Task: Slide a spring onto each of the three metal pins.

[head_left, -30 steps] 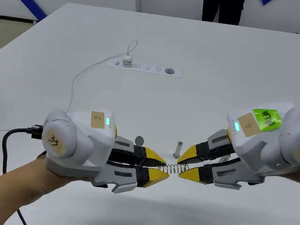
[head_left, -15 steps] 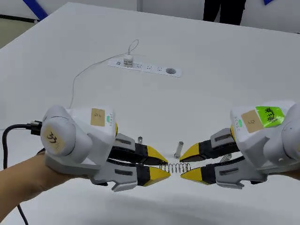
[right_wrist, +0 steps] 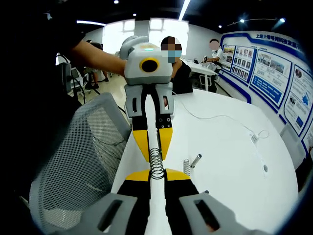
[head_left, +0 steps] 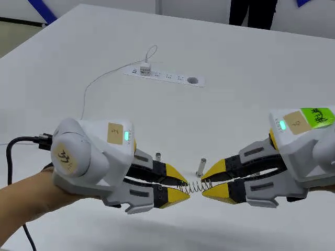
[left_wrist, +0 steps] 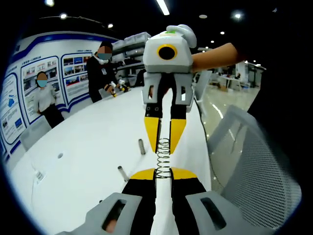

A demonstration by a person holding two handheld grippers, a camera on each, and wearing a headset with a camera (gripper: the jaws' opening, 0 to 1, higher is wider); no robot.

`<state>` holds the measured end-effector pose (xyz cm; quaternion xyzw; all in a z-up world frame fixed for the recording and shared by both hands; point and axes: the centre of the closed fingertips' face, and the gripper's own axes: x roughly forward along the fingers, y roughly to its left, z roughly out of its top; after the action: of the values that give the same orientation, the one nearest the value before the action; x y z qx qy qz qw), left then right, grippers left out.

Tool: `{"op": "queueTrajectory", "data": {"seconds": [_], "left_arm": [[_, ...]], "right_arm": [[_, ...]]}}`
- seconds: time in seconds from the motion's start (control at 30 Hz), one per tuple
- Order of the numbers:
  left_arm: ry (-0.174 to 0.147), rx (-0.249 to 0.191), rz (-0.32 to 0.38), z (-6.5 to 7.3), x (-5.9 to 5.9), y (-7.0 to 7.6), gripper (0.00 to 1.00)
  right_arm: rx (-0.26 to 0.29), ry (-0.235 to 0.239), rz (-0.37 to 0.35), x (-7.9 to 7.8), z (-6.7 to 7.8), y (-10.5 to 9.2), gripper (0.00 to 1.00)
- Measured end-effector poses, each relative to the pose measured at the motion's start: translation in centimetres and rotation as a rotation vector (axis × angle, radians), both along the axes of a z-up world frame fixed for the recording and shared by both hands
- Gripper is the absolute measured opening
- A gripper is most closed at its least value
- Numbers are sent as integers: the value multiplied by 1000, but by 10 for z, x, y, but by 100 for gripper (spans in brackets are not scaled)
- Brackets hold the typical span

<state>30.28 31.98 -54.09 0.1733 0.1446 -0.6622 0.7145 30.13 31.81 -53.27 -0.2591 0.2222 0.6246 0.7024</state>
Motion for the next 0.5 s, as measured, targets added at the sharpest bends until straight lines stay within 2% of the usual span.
{"op": "queueTrajectory", "data": {"seconds": [0.17,0.27,0.5], "left_arm": [[-19,9,-4,1,0,-2,10],[-32,26,-17,0,-3,-3,10],[-34,31,-22,-1,-4,-3,10]], "right_arm": [[40,17,-4,-1,7,2,10],[43,24,2,-3,6,3,10],[102,53,-10,-5,15,9,11]]}}
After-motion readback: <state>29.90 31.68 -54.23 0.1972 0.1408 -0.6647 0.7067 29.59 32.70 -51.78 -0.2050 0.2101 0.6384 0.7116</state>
